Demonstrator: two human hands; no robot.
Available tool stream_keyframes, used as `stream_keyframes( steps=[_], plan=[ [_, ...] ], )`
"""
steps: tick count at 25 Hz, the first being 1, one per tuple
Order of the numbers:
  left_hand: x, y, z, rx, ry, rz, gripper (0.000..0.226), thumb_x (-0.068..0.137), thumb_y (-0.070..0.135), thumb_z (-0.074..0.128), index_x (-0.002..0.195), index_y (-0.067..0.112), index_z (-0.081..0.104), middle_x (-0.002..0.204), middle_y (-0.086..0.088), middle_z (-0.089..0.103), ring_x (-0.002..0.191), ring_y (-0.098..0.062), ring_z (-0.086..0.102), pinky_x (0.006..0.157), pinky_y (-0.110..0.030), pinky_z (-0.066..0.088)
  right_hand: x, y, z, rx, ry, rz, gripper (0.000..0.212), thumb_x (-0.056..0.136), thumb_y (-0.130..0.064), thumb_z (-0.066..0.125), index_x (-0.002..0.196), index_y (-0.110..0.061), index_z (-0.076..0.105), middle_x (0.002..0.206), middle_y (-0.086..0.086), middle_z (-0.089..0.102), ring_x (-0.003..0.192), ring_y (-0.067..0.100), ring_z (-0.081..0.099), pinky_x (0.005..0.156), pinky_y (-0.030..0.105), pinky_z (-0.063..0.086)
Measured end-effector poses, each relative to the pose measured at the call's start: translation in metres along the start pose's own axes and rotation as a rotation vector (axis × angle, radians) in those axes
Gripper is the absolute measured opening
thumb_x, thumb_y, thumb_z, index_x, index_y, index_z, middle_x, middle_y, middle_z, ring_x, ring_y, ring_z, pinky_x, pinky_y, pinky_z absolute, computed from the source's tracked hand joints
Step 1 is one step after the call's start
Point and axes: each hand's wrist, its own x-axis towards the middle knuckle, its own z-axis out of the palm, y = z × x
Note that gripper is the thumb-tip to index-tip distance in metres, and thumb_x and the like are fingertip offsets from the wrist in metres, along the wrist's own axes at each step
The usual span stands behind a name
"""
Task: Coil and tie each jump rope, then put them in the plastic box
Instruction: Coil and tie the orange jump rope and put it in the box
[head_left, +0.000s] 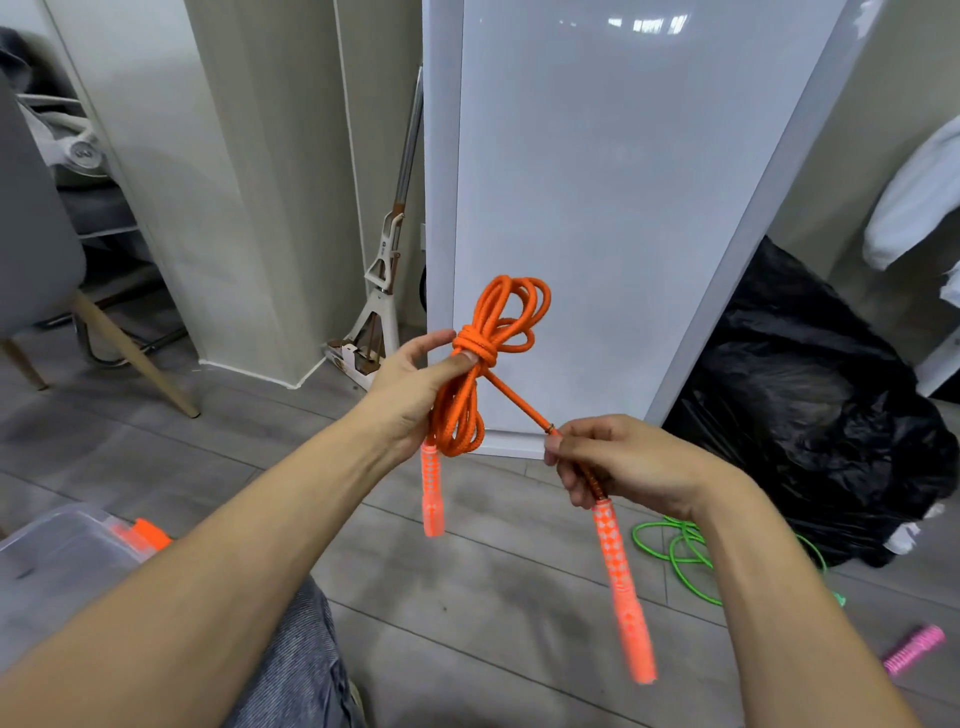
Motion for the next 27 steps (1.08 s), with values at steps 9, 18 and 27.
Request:
stream_keyframes(
  steps=[9,18,27],
  plan=[
    [0.002,-0.003,-0.004,0.095,0.023,-0.026,0.035,0.085,0.001,0.072,0.119,0.001,0.066,0.088,-0.013,0.075,0.077,-0.023,0.073,0.061,-0.031,0.056,-0.023,0.008,-0.030,-0.248,0.008,0.218,0.014,0.096,-0.009,0.058,0.106,-0.003,0.066,0.080,0.009,0.062,0.065,0.020,0.064,0.057,0.031,0.050],
    [-0.002,-0.009,0.000,0.427,0.054,0.096,0.047,0.080,0.015,0.081,0.122,0.013,0.060,0.086,-0.001,0.075,0.080,-0.017,0.072,0.064,-0.032,0.054,-0.014,-0.016,-0.013,-0.137,0.617,-0.295,0.022,0.091,-0.044,0.066,0.085,-0.026,0.077,0.062,-0.004,0.053,0.062,0.012,0.043,0.064,0.027,0.037],
    [-0.003,-0.015,0.003,0.638,0.020,0.253,0.041,0.087,0.026,0.074,0.121,0.020,0.052,0.104,-0.005,0.070,0.087,-0.018,0.071,0.067,-0.037,0.061,0.005,-0.030,0.026,0.218,0.713,-0.370,0.035,0.095,-0.038,0.063,0.088,-0.005,0.069,0.054,0.003,0.050,0.042,0.016,0.052,0.045,0.027,0.046]
  ],
)
